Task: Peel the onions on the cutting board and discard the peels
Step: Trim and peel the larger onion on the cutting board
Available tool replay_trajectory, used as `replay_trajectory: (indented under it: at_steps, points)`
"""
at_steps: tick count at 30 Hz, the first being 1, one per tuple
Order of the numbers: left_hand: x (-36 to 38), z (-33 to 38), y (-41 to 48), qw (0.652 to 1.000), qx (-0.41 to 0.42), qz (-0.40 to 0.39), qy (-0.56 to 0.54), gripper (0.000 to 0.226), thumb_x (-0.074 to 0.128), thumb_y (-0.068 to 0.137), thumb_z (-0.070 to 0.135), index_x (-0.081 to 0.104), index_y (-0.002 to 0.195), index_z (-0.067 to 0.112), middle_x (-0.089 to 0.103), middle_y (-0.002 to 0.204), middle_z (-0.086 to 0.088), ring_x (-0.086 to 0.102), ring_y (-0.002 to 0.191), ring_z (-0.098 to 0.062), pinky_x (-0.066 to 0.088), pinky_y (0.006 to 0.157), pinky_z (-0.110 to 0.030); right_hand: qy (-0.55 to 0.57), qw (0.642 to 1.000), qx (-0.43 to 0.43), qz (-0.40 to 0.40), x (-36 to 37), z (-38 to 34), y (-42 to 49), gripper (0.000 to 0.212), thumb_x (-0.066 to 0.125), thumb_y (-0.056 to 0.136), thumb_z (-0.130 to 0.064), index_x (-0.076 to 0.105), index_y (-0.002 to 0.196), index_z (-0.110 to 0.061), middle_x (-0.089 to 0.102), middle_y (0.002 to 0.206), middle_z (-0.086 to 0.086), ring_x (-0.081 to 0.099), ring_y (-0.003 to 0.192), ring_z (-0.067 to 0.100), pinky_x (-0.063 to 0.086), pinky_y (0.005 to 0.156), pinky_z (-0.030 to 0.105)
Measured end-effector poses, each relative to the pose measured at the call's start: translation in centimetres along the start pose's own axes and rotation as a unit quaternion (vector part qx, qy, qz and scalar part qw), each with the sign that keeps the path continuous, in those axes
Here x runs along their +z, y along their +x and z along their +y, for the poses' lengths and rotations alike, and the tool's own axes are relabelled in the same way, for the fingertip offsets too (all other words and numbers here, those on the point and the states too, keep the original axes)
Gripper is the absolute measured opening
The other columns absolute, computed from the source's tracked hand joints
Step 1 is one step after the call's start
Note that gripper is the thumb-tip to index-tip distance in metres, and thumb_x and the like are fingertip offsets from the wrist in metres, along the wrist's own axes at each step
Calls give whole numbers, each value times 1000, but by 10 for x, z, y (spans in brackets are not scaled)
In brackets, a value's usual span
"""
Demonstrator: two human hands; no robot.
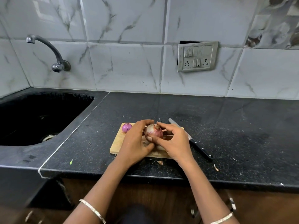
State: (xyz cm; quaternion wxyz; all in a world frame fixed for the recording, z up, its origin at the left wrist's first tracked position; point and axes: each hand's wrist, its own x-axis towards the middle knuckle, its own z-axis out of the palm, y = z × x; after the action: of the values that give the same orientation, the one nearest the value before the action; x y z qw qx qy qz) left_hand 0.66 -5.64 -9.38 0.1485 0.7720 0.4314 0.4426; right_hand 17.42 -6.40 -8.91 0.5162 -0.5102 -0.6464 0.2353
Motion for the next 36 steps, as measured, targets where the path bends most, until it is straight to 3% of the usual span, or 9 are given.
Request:
replay_trajectory:
  at_steps: [4,9,17,20,22,27,31,34,36]
  points:
    - [7,-10,2,999,-28,16,-16,59,80,73,22,59,129,17,66,121,7,63,111,-6,55,96,-34,-14,1000,-25,-10,-3,7,3,62,90,67,-42,72,124,-22,69,113,-12,64,106,-3,56,91,23]
    - [8,-16,-1,994,-73,22,-76,67,95,67,14,59,124,14,63,119,8,60,110,6,54,85,-12,29,999,-35,18,-3,19,2,27,83,82,-15,78,109,-21,74,107,-7,65,108,-1,58,93,41]
    - [9,-20,-3,992,-80,15,-101,64,92,70,10,57,123,16,63,122,5,62,115,-6,56,91,-19,9,999,-37,25,0,19,-1,23,82,83,-18,80,106,-17,77,104,-8,67,103,-5,52,98,23]
    - [9,-22,-3,993,-74,16,-94,63,93,70,13,57,121,18,64,122,8,63,115,-6,58,92,-26,-3,998,-34,43,-1,17,-3,17,81,84,-14,81,101,-15,78,98,-8,64,96,-16,47,89,8]
    - [10,-22,-3,993,-67,13,-92,63,92,70,15,56,121,17,63,122,9,63,114,-4,58,93,-28,-18,997,-38,70,0,16,-2,11,80,85,-13,82,96,-15,79,91,-7,67,92,-11,45,82,4]
    - [9,-15,-2,994,-63,11,-90,76,90,61,58,56,119,23,62,119,14,61,112,0,58,90,-24,-37,993,-49,105,3,11,-3,9,79,85,-10,82,91,-16,73,85,-17,67,93,-7,44,84,3]
    - [9,-15,-3,990,-77,25,-119,67,95,66,32,55,119,24,63,117,14,63,111,-1,60,89,-25,-51,988,-53,133,4,10,-3,9,76,86,-10,81,90,-17,69,79,-25,68,84,-7,47,77,6]
    - [7,-21,-5,984,-90,21,-155,82,97,65,20,47,130,28,65,121,7,65,114,-6,58,96,-35,-60,984,-37,165,0,9,1,7,75,89,-15,80,87,-21,73,77,-18,71,86,0,54,76,16]
    - [6,-23,-5,982,-93,18,-164,87,96,63,18,46,132,28,63,124,5,64,116,-9,57,100,-38,-59,983,-35,168,-5,6,7,5,75,90,-18,80,88,-19,74,79,-12,70,79,-4,53,69,12]
